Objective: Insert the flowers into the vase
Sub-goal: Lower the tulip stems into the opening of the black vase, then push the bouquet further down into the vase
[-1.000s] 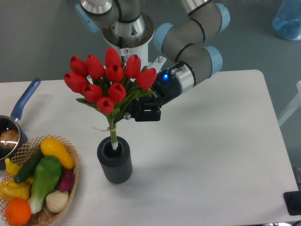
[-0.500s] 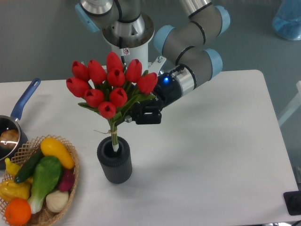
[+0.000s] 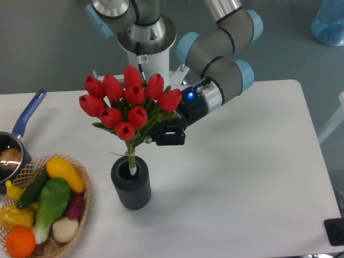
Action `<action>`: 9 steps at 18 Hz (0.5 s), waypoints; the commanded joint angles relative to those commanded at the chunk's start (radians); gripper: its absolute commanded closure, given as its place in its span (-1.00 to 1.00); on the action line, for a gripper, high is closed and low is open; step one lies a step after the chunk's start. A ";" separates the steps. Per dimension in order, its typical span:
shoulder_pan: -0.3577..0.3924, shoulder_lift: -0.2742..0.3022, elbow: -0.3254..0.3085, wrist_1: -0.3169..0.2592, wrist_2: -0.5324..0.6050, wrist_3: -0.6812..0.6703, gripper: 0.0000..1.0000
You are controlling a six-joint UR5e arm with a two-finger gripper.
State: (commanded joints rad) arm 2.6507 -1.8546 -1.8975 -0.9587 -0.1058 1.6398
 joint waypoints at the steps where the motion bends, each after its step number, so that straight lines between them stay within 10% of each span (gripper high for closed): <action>1: 0.000 0.000 -0.003 0.000 0.000 0.000 0.58; 9: -0.002 0.000 -0.043 0.000 0.011 0.037 0.56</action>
State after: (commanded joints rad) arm 2.6492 -1.8546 -1.9405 -0.9587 -0.0951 1.6766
